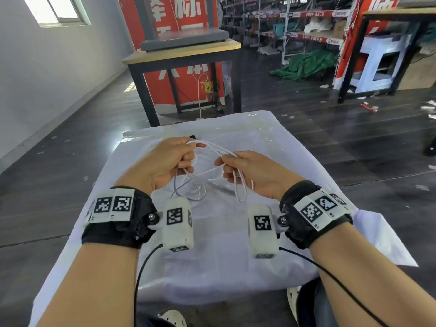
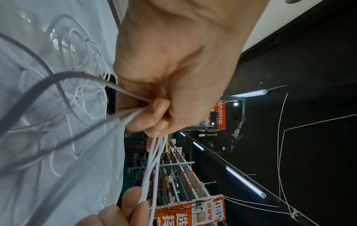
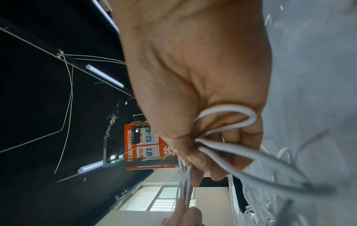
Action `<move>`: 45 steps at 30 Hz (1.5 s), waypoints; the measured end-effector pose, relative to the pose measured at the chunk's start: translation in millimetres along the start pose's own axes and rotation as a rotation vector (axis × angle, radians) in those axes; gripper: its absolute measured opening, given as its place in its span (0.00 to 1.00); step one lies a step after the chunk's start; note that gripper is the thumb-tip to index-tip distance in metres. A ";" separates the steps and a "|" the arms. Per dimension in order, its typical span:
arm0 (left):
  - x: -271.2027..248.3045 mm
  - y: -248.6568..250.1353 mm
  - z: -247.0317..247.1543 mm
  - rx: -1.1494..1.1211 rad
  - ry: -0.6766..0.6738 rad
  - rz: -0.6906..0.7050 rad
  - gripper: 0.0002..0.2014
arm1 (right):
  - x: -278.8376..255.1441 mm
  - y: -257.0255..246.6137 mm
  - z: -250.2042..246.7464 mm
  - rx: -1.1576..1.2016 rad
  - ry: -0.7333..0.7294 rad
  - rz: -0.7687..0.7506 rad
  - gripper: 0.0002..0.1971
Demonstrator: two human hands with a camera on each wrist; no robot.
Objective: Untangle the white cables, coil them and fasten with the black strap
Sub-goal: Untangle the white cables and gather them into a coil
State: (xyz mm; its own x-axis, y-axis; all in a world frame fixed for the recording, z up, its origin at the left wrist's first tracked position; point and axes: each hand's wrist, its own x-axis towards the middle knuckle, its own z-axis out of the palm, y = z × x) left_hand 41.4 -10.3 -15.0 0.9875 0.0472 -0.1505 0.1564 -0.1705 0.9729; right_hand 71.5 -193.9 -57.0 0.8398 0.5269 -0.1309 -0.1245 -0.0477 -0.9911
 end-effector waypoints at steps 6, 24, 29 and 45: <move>2.1 0.9 -5.1 0.039 0.058 0.017 0.11 | -2.2 -5.3 -2.9 0.191 -0.056 0.055 0.13; 1.2 3.5 -13.2 -0.358 0.085 -0.042 0.12 | -2.2 -3.6 -0.5 0.191 -0.185 0.118 0.17; -0.5 7.3 -12.5 -0.228 0.087 -0.034 0.12 | -5.7 -3.2 0.4 0.201 -0.194 0.102 0.17; -1.4 9.2 -2.6 -0.224 0.101 -0.011 0.12 | 1.9 2.4 -2.4 -0.018 0.086 0.004 0.13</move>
State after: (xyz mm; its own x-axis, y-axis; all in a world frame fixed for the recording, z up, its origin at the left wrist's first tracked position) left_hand 41.4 -9.4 -5.4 0.9770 0.1478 -0.1537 0.1474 0.0529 0.9877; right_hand 74.1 -195.1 -59.7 0.8816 0.4522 -0.1354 -0.1187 -0.0652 -0.9908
